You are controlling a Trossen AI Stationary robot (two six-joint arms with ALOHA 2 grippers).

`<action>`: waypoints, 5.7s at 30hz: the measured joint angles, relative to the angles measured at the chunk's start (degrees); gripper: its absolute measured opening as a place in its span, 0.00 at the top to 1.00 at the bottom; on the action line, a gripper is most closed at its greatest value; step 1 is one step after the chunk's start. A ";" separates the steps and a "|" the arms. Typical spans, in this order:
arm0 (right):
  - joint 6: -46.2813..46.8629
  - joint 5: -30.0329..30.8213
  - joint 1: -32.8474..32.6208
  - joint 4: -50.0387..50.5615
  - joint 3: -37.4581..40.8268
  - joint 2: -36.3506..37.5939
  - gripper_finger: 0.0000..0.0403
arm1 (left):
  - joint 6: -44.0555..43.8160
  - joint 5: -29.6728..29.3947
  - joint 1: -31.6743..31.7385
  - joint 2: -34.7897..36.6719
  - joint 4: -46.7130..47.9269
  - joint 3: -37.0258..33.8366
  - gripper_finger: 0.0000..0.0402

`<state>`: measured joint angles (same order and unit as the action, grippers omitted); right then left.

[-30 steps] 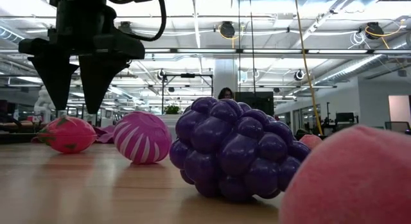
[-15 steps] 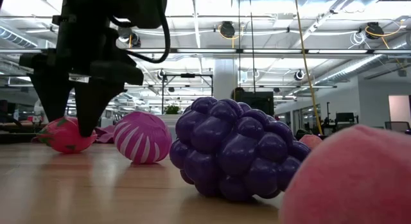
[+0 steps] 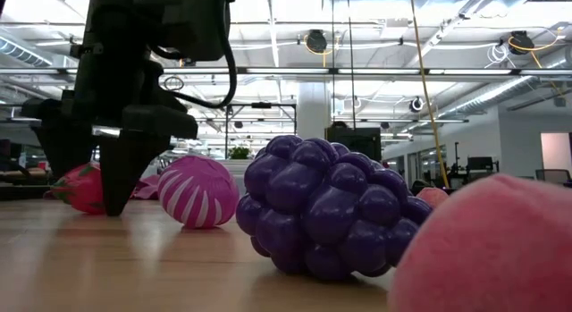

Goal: Pick and placing Produce into tupperware
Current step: Put the red dragon fruit into the transparent bin

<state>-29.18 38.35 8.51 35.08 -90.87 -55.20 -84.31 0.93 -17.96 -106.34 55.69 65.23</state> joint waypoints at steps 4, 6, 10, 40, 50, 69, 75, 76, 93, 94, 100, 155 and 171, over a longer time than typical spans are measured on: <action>-0.01 0.00 0.00 -0.12 0.00 0.02 0.63 | 1.14 0.62 0.67 0.82 1.45 -0.11 0.23; -0.01 0.00 0.00 -0.12 0.00 0.00 0.63 | 1.16 0.47 0.99 1.82 2.70 -0.17 0.23; 0.01 0.00 0.00 -0.10 0.00 0.00 0.63 | 1.19 0.32 1.38 2.32 2.77 -0.17 0.23; 0.01 0.00 0.01 -0.10 0.00 0.00 0.63 | 1.81 -2.48 1.38 2.69 0.60 -0.04 0.46; 0.03 0.00 0.01 -0.10 0.00 0.01 0.63 | 1.90 -1.39 1.38 3.27 1.03 -0.04 0.41; 0.01 0.02 0.00 -0.90 0.00 0.02 0.63 | 2.84 0.78 2.91 16.56 0.42 -0.06 0.41; 0.01 0.00 0.00 -2.26 0.00 -0.08 0.63 | 6.80 0.56 6.62 19.76 -4.85 0.25 0.41; 0.01 0.00 0.00 -2.42 0.00 -0.10 0.63 | 8.34 0.52 7.30 20.08 -5.32 0.74 0.41; -1.55 0.00 0.00 -3.59 0.00 -0.61 0.63 | 35.19 -7.46 17.19 18.91 -6.47 19.81 0.41; -1.65 0.00 0.00 -4.03 0.00 -0.61 0.63 | 36.73 -7.48 17.56 18.05 -6.25 21.22 0.41; -1.69 0.00 0.00 -4.77 0.00 -0.61 0.63 | 45.23 -6.88 19.80 11.75 -5.76 30.43 0.41; -1.54 0.90 0.02 -1.75 0.00 -0.57 0.63 | 48.92 -8.60 15.74 -20.66 16.58 43.38 0.38; -1.52 0.90 0.02 -1.78 0.00 -0.61 0.63 | 47.58 -8.27 15.74 -20.66 15.59 38.56 0.38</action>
<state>-30.70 39.24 8.54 33.30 -90.87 -55.81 -36.73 -7.33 -2.22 -127.00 71.29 103.79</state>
